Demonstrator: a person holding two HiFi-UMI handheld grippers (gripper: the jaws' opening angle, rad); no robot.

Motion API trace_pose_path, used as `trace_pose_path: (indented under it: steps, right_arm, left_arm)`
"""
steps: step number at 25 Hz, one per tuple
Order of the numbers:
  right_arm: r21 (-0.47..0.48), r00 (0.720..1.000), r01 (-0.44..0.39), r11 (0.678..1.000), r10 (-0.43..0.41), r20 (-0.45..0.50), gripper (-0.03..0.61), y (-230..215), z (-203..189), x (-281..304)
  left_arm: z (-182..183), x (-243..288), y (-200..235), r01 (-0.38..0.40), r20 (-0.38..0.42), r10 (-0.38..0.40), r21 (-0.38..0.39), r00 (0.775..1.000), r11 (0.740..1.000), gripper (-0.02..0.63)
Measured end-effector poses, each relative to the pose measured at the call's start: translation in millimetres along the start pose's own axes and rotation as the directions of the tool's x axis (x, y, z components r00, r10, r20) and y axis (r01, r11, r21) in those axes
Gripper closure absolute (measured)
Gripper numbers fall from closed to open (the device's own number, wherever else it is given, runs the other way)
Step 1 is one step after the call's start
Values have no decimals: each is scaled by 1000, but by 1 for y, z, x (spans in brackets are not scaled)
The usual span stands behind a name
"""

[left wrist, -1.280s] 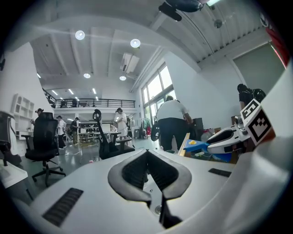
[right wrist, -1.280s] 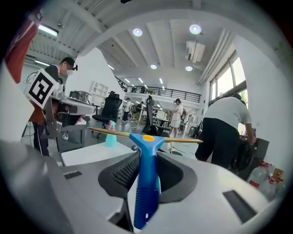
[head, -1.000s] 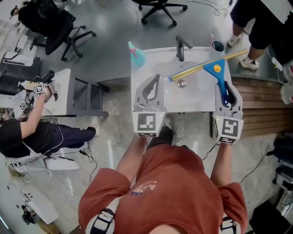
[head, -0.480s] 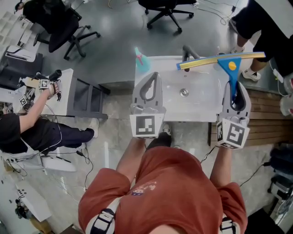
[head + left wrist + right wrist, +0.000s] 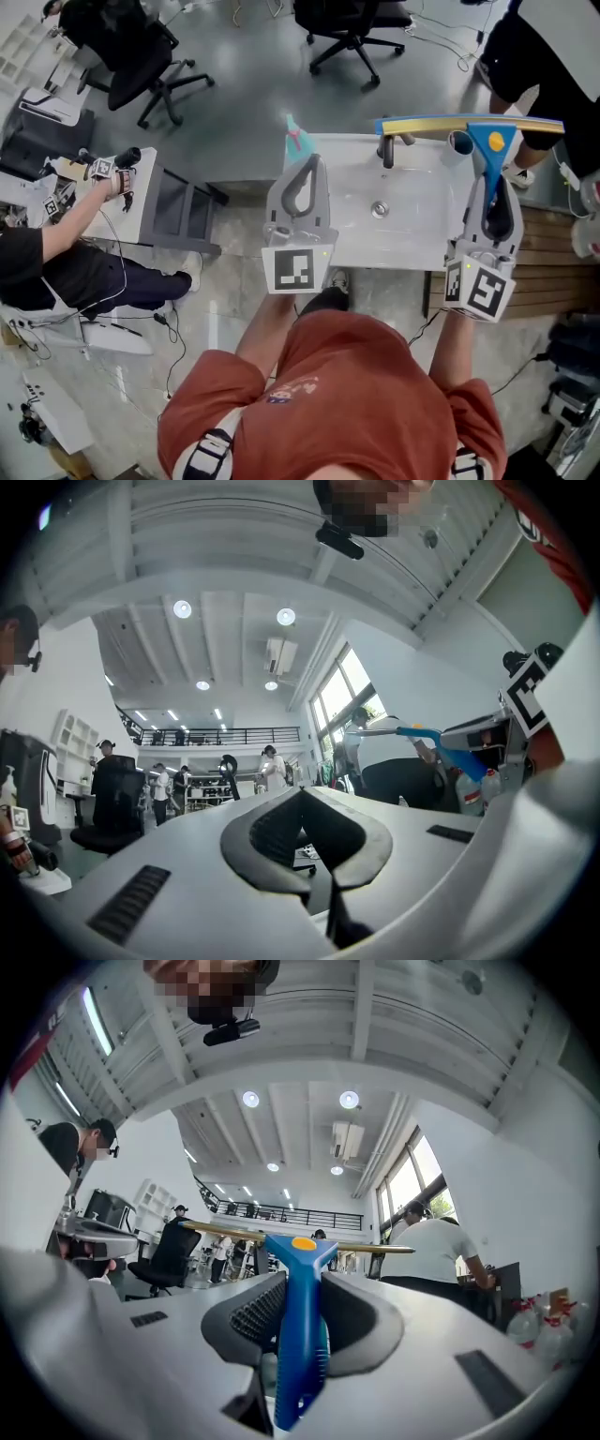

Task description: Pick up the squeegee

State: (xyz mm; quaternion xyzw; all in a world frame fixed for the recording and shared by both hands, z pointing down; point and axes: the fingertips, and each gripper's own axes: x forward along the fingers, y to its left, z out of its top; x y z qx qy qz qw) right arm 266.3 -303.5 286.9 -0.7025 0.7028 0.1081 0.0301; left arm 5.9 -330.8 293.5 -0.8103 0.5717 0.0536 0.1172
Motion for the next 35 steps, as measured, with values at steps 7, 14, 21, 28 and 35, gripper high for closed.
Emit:
trace_pose_path:
  steps: [7,14,21,28,35]
  right_arm:
    - [-4,1000,2,1000,-2,5,454,2,4,1]
    - [-7,1000,-1,1000,1,8,456,10,8,0]
    - [-16,1000,3,1000,-3,1,454,11,7,1]
    - [-24,1000,-4,1000,4,-21,454,17,2,4]
    - [-32,1000,-17,999,16,-27,456,21,-4,7]
  left_arm:
    - [4,-3,6,-7,4,7,9,1000,1000,598]
    - [5,-6,12,-7,6,7,2,1000,1000,598]
    - [2,-4,14,2,-2,-2,-6,1000,1000,598]
    - [-3,-4,19,-3,-16,3,-9,1000,1000,598]
    - [-9,-5,25,-17,-20,17,-19,1000,1000,598]
